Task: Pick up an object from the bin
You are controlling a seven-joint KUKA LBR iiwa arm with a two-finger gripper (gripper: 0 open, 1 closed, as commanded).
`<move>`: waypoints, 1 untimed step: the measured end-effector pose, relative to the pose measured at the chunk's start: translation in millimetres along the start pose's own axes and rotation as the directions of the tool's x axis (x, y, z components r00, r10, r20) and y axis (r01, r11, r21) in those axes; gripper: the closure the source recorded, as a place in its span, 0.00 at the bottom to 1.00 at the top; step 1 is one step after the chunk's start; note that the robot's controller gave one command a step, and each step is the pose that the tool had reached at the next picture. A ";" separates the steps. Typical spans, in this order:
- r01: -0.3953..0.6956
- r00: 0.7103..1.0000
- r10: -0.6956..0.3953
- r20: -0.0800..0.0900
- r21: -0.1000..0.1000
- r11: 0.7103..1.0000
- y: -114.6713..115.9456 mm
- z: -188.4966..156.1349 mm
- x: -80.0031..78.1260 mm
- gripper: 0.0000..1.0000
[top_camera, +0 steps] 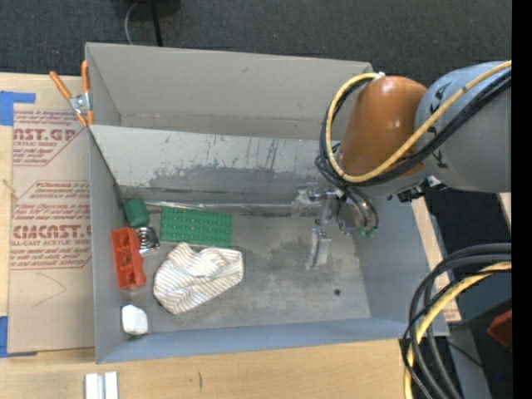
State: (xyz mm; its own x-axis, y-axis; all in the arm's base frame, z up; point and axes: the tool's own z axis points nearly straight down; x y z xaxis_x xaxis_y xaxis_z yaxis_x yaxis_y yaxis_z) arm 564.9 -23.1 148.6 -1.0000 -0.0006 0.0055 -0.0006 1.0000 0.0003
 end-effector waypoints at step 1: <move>0.001 1.000 -0.001 0.007 0.000 1.000 0.1 -4.8 -1.4 0.00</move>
Offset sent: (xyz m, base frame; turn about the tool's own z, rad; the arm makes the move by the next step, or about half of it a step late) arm 0.0089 0.0799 -0.0261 -0.0362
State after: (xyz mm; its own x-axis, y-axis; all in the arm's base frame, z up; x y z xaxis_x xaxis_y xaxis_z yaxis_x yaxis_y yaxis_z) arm 566.3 -23.0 153.4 -1.0000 -0.0012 -0.0015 -0.0012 1.0000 0.0002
